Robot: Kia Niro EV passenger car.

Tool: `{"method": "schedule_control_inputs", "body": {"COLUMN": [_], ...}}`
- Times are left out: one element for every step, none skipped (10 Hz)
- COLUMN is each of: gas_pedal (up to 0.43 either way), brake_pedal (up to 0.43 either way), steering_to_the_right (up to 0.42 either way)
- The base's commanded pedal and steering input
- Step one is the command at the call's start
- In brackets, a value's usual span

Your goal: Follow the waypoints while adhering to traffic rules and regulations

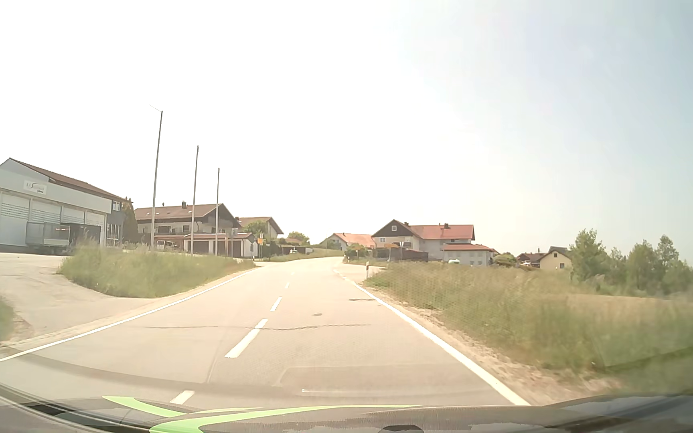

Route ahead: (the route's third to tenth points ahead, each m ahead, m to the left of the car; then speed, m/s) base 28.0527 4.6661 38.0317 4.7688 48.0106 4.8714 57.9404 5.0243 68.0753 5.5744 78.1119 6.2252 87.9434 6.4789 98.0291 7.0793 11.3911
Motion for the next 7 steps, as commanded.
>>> {"method": "schedule_control_inputs", "body": {"gas_pedal": [0.240, 0.240, 0.220, 0.220, 0.220, 0.220, 0.220], "brake_pedal": [0.000, 0.000, 0.000, 0.000, 0.000, 0.000, 0.000], "steering_to_the_right": [-0.045, -0.044, -0.044, -0.044, -0.043, -0.043, -0.041]}}
